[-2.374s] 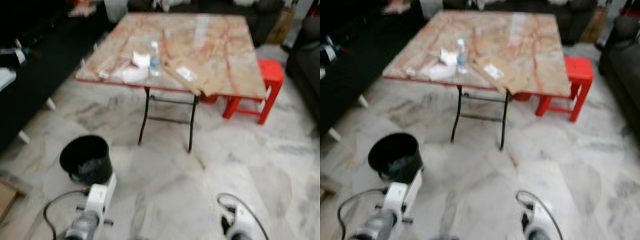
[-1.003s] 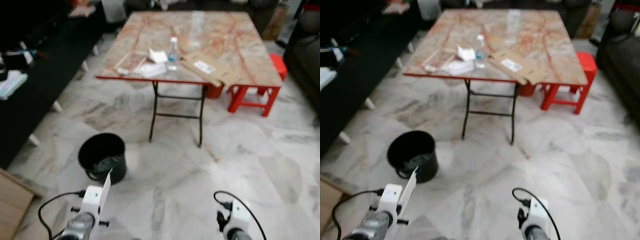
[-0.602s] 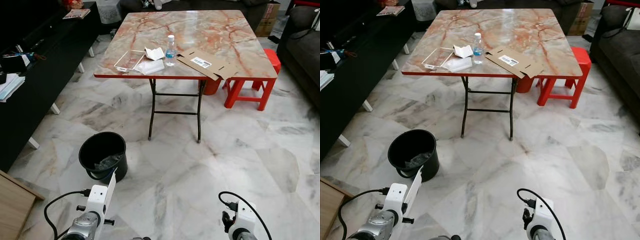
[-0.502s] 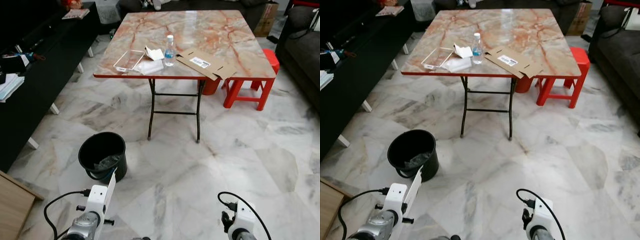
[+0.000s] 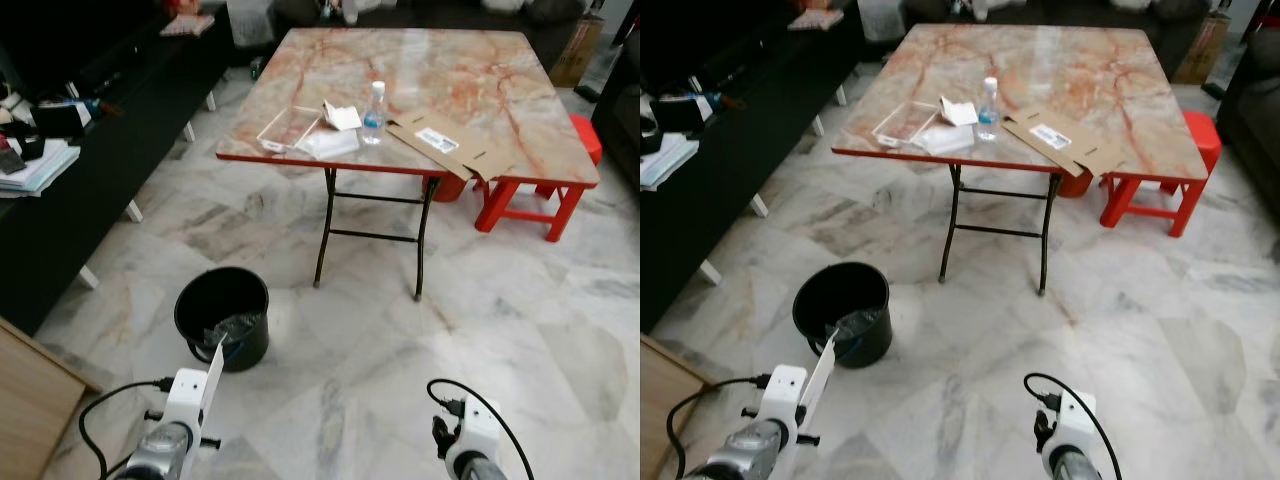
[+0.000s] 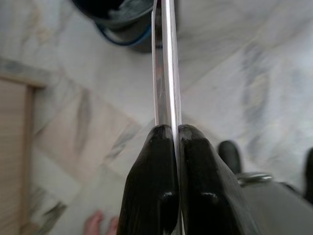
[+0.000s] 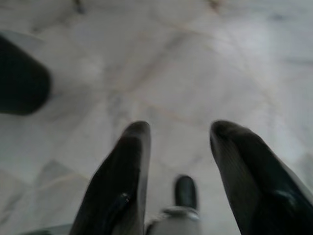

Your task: Picking trash to rubbish bin

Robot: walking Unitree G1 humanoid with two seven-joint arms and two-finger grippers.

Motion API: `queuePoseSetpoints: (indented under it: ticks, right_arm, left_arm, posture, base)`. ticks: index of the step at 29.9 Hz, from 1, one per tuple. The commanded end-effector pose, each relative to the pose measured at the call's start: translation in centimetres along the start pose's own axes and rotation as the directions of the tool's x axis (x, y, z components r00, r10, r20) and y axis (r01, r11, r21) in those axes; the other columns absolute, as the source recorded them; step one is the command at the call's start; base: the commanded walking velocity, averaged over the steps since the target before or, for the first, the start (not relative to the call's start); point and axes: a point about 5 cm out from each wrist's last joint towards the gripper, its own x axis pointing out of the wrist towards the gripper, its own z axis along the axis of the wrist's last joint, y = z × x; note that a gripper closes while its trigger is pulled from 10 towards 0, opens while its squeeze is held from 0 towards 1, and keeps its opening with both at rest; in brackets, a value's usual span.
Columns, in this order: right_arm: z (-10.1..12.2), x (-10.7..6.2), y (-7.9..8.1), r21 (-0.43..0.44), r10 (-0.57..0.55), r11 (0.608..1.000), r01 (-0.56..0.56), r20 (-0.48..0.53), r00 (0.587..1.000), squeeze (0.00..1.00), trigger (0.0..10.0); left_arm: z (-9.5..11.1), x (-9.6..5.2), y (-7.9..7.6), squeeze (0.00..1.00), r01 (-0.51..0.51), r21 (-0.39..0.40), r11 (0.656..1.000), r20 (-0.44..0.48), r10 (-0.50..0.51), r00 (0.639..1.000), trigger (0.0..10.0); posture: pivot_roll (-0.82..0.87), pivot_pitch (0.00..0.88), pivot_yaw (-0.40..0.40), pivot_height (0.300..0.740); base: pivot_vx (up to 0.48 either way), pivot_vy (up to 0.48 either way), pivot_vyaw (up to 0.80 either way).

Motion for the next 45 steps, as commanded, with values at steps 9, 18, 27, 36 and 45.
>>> queuePoseSetpoints:
  ticks: [9, 18, 27, 36, 45]
  right_arm:
    - [-0.02, 0.04, 0.54, 0.016, 0.009, 1.0, -0.009, 0.003, 1.0, 0.0, 10.0]
    - [-0.44, -0.07, 0.52, 0.029, 0.004, 1.0, -0.004, -0.007, 1.0, 0.0, 10.0]
    - [-0.65, -0.12, 0.63, 0.026, 0.007, 1.0, -0.006, -0.014, 1.0, 0.0, 10.0]
    - [-0.82, -0.15, 0.73, 0.027, 0.009, 1.0, -0.009, -0.021, 1.0, 0.0, 10.0]
    - [-0.69, -0.11, 0.77, 0.03, 0.008, 1.0, -0.008, -0.017, 1.0, 0.0, 10.0]
  left_arm:
    - [-0.43, -0.13, 0.84, 0.0, -0.018, 0.014, 1.0, -0.018, 0.019, 1.0, 10.0]
    - [-0.48, -0.14, 0.8, 0.0, -0.012, 0.025, 1.0, -0.019, 0.012, 1.0, 10.0]
    - [-0.51, -0.15, 0.8, 0.0, -0.01, 0.029, 1.0, -0.02, 0.011, 1.0, 10.0]
    - [-0.32, -0.13, 0.87, 0.0, -0.011, 0.034, 0.999, -0.013, 0.011, 1.0, 10.0]
    - [0.01, -0.08, 0.92, 0.0, -0.013, 0.038, 0.999, -0.003, 0.014, 1.0, 10.0]
  posture:
    - [0.15, 0.075, 0.047, 0.74]
    - [0.15, 0.061, 0.049, 0.74]
    - [0.16, 0.046, 0.049, 0.74]
    - [0.16, 0.038, 0.051, 0.74]
    - [0.16, 0.054, 0.055, 0.74]
  base:
    - [0.387, 0.0, 0.0]
    - [0.386, 0.0, 0.0]
    - [0.383, 0.0, 0.0]
    - [0.378, 0.0, 0.0]
    - [0.066, 0.0, 0.0]
